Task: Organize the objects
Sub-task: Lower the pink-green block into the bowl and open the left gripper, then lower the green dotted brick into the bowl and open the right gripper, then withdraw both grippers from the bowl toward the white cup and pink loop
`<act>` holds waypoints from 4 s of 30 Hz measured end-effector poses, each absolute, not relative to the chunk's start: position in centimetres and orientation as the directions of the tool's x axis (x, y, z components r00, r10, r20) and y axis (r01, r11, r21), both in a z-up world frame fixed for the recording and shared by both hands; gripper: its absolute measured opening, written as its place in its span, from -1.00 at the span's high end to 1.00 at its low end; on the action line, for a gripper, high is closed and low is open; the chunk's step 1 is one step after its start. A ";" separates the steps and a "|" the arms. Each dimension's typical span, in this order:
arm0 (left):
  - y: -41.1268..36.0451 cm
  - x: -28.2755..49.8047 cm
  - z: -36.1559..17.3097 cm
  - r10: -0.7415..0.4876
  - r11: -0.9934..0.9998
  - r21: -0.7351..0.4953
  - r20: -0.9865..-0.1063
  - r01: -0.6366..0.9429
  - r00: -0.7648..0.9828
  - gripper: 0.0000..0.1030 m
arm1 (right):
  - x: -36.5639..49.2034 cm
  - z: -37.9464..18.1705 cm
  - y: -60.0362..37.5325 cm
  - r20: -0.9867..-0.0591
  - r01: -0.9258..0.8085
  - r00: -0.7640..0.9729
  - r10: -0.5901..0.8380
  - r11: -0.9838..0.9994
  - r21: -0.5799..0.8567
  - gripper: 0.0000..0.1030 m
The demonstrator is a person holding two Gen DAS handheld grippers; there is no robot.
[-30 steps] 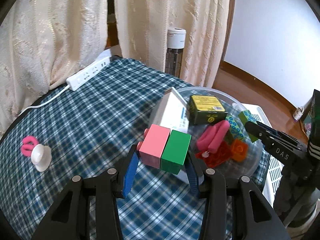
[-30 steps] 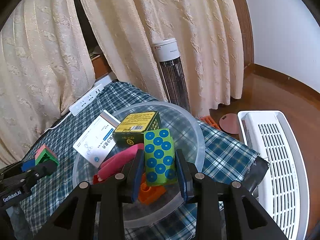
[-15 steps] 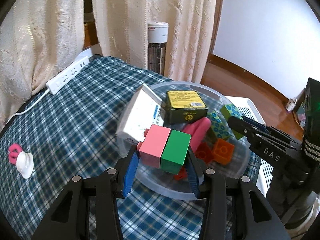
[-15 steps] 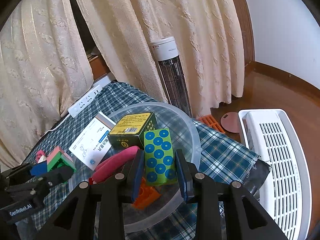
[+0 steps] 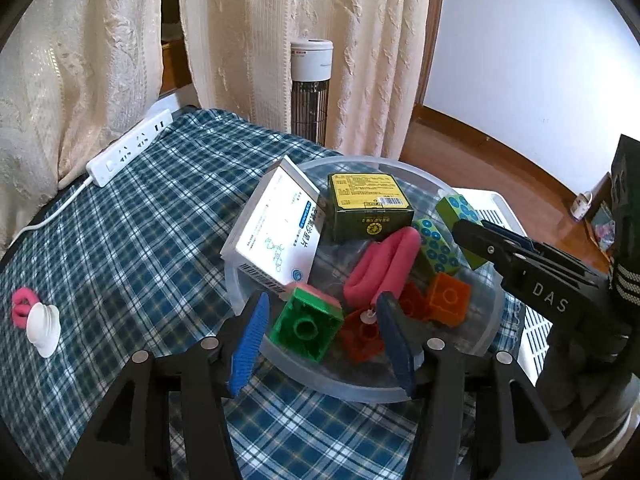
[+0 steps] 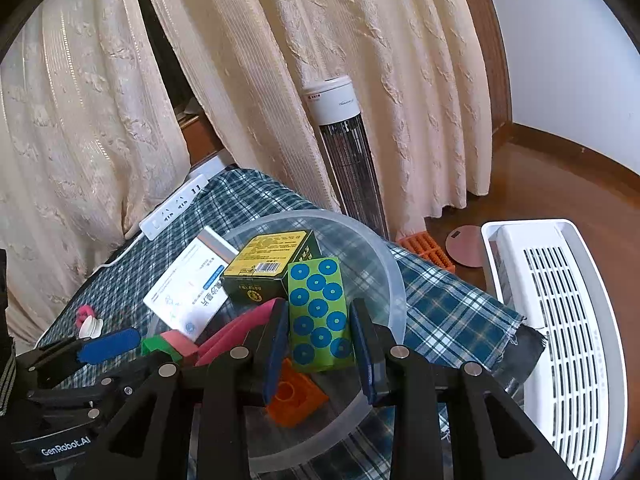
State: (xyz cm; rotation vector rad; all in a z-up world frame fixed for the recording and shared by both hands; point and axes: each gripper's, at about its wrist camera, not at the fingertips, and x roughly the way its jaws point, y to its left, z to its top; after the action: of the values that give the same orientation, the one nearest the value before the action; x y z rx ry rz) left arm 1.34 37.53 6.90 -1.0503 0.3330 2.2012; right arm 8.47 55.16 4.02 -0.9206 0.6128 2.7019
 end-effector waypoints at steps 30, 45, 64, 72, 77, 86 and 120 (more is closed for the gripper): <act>34.2 1.0 7.3 0.446 -0.791 -0.086 -0.759 -0.606 -0.475 -0.25 | 8.6 4.7 53.9 -0.621 -0.334 -0.782 0.051 -0.876 0.348 -0.06; 31.3 0.5 7.4 0.399 -0.831 -0.054 -0.753 -0.554 -0.524 -0.25 | 8.3 5.7 51.4 -0.614 -0.303 -0.788 0.042 -0.895 0.327 -0.09; 27.0 -0.6 7.6 0.364 -0.864 -0.046 -0.744 -0.501 -0.560 -0.25 | 7.5 6.9 47.7 -0.605 -0.243 -0.796 0.015 -0.924 0.297 -0.11; 25.1 -1.2 7.5 0.351 -0.879 -0.052 -0.744 -0.474 -0.569 -0.25 | 7.0 7.1 46.0 -0.605 -0.217 -0.796 -0.001 -0.933 0.287 -0.24; 23.8 -1.5 7.4 0.343 -0.889 -0.060 -0.744 -0.454 -0.573 -0.25 | 6.6 7.0 44.9 -0.610 -0.199 -0.792 -0.015 -0.939 0.281 -0.24; 22.0 -1.7 7.7 0.333 -0.899 -0.060 -0.738 -0.434 -0.587 -0.25 | 6.0 7.1 42.7 -0.611 -0.158 -0.791 -0.042 -0.950 0.270 -0.30; 12.3 -6.7 8.7 0.211 -0.964 -0.040 -0.716 -0.262 -0.666 -0.25 | 2.5 5.8 35.4 -0.654 -0.036 -0.746 -0.127 -0.973 0.230 -0.31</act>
State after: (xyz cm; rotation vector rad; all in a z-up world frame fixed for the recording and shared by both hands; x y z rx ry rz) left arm -6.73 12.31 8.71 -1.1272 0.0967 2.6502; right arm 2.51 35.39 5.82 -1.1350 0.3653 2.9599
